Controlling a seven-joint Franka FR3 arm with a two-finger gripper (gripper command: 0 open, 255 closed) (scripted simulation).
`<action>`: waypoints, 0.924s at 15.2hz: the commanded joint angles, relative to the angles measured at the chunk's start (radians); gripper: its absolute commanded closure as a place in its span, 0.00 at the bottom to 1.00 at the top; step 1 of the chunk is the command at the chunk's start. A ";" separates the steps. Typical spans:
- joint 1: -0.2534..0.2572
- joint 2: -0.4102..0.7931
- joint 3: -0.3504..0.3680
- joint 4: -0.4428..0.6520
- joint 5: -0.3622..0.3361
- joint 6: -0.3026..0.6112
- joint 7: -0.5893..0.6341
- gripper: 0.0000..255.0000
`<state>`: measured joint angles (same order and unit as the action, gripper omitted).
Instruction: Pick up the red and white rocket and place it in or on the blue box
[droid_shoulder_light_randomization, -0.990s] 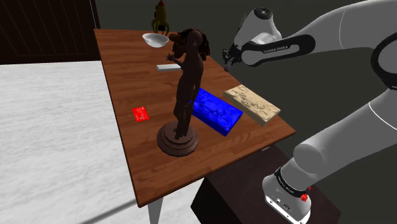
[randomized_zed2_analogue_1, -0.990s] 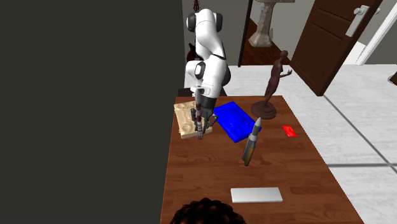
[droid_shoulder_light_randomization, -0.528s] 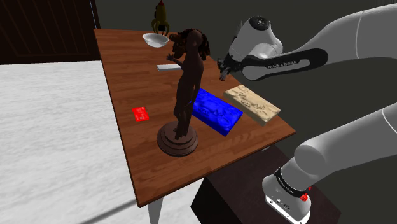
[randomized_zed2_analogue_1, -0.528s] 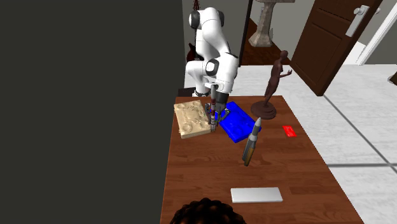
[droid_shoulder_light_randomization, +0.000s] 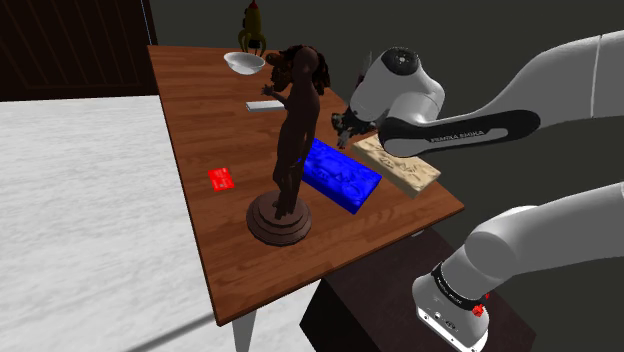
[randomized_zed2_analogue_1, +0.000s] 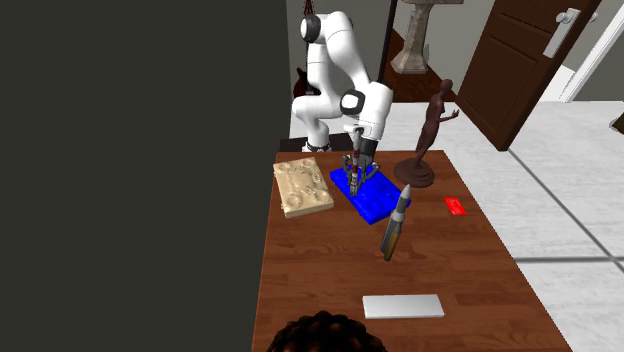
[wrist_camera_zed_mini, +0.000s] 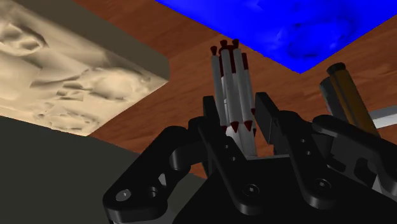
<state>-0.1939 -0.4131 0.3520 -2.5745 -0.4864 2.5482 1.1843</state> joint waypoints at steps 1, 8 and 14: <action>0.025 -0.036 0.030 -0.034 0.015 -0.014 0.039 1.00; 0.119 -0.112 0.132 -0.078 0.081 -0.096 0.155 1.00; 0.130 -0.125 0.120 -0.064 0.095 -0.121 0.135 1.00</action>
<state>-0.0643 -0.5372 0.4728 -2.6387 -0.3925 2.4283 1.3202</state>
